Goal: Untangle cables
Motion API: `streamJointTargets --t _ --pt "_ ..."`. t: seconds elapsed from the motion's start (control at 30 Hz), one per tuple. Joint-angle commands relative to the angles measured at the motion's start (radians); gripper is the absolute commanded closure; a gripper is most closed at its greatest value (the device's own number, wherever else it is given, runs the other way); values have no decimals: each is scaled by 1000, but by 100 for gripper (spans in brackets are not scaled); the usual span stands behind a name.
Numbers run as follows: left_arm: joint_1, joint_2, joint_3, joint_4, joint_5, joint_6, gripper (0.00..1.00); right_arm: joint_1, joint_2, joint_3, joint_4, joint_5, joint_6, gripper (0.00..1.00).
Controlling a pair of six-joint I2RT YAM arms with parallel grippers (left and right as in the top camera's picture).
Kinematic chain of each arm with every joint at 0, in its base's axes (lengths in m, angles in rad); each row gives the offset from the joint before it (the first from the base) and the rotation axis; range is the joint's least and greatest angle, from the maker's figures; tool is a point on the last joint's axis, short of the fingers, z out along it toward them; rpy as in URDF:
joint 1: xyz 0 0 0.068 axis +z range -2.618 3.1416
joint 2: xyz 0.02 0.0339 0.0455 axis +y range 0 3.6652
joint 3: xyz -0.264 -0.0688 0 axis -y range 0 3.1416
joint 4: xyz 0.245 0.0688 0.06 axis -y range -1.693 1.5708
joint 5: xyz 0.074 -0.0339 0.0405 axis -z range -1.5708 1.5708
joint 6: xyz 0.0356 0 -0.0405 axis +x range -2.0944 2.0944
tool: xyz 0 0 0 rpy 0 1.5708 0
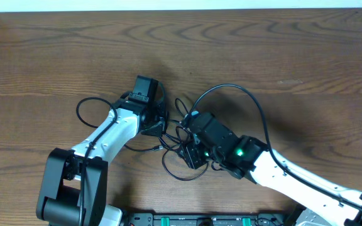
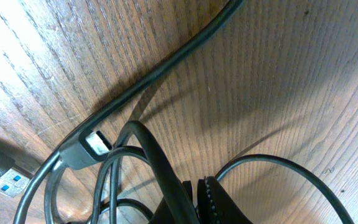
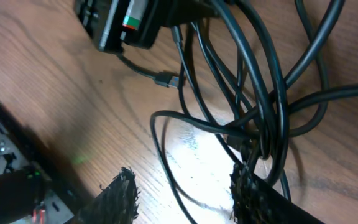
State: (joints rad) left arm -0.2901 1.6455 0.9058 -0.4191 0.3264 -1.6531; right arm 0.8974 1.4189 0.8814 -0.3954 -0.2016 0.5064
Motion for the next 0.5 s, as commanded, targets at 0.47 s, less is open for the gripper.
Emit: streamJointTargets --t 0.47 --pt "-2 10 14 -7 -24 0 90 -25 59 18 -53 12 8 57"
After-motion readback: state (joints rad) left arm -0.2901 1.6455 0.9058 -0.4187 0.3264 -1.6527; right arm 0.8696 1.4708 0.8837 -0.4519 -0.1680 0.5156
